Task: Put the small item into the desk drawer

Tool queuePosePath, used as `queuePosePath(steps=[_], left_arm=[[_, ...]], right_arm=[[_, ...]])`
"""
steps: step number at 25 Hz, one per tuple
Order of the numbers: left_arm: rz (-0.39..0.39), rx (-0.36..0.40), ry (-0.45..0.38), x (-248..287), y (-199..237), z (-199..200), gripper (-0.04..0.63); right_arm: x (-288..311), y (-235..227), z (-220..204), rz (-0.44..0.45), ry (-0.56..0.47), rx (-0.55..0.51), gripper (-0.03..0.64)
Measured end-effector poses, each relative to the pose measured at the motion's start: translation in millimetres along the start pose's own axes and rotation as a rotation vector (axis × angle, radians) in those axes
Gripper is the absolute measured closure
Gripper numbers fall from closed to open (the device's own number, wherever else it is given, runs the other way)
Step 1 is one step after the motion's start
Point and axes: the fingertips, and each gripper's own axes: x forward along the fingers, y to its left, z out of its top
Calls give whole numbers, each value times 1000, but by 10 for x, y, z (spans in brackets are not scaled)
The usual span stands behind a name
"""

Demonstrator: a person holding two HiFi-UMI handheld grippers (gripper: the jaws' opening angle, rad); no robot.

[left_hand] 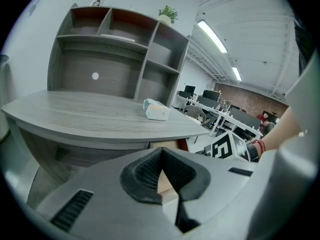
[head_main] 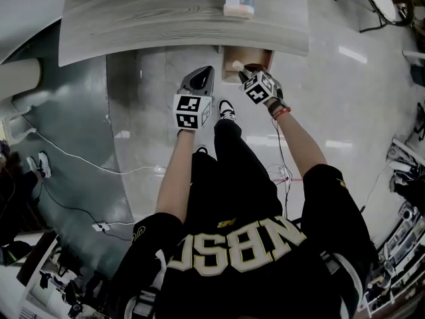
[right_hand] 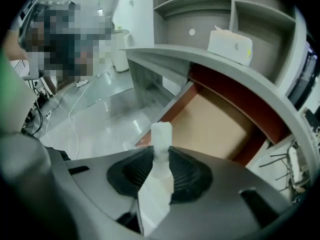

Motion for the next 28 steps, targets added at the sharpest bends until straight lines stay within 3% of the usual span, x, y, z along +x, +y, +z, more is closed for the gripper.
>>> queuePosePath(steps=[5, 18, 25, 28], left_arm=[[9, -4, -9, 28, 56, -78, 581], [27, 44, -20, 148, 220, -262, 581], [55, 22, -11, 164, 345, -423, 581], [63, 5, 4, 117, 375, -500, 581]], right_arm=[[240, 25, -98, 30, 31, -58, 509], [763, 82, -266, 69, 149, -360, 509], [872, 142, -287, 122, 171, -520, 505], [850, 164, -301, 137, 178, -527, 493]])
